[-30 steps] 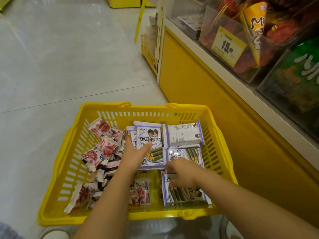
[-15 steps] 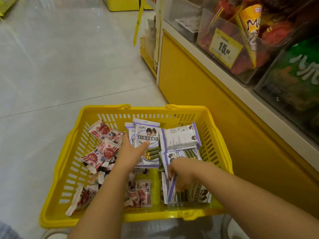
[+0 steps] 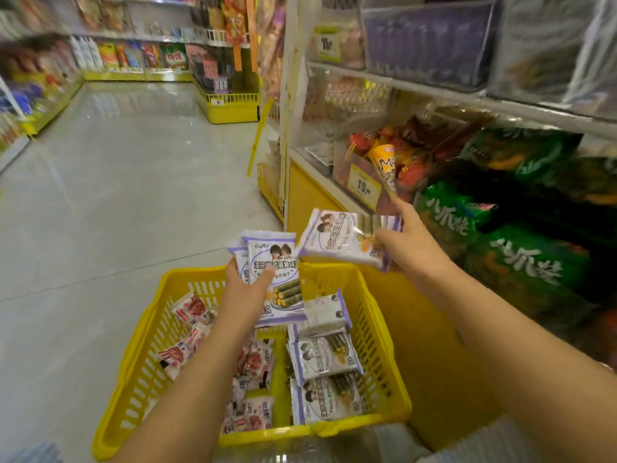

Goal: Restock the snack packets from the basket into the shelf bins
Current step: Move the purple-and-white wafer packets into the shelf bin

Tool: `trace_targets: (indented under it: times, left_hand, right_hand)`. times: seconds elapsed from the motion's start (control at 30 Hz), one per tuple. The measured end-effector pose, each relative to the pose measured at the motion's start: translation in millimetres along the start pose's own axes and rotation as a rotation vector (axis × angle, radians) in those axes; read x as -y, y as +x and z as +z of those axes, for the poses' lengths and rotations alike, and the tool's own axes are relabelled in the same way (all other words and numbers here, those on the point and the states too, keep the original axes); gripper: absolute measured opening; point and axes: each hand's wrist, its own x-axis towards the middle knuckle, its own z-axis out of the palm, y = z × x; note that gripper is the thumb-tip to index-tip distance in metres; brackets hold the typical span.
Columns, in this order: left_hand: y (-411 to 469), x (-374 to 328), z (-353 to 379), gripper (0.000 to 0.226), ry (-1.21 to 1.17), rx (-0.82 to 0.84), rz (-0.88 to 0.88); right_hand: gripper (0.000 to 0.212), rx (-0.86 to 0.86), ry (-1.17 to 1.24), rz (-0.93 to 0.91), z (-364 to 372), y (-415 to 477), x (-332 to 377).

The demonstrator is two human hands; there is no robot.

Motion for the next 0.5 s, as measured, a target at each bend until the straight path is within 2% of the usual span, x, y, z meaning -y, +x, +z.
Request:
trace_targets:
  times: [0.1, 0.17, 0.3, 0.33, 0.43, 0.5]
  left_hand:
    - [-22.7, -27.5, 19.6, 0.066, -0.141, -0.004, 0.022]
    - [-38.4, -48.9, 30.9, 0.061, -0.237, -0.013, 0.021]
    - [-64.6, -88.8, 46.3, 0.067, -0.334, -0.029, 0.078]
    - [-72.2, -99.0, 47.9, 0.078, -0.357, -0.02, 0.105]
    - [-92.0, -124.5, 49.2, 0.116, -0.394, 0.066, 0.195]
    - [-102.0, -138.6, 46.9, 0.115, -0.445, 0.159, 0.244]
  right_hand:
    - [0.048, -0.02, 0.319, 0.043, -1.5, -34.7, 13.7]
    - [0.047, -0.04, 0.428, 0.085, 0.5, -51.1, 15.8]
    - [0.042, -0.036, 0.245, 0.01, -7.1, -73.3, 23.3]
    - [0.039, -0.035, 0.196, -0.038, -10.5, -77.2, 27.9]
    - [0.047, -0.042, 0.1, -0.156, -23.2, -82.6, 46.4]
    - [0.04, 0.048, 0.136, -0.156, -34.9, -86.1, 61.5]
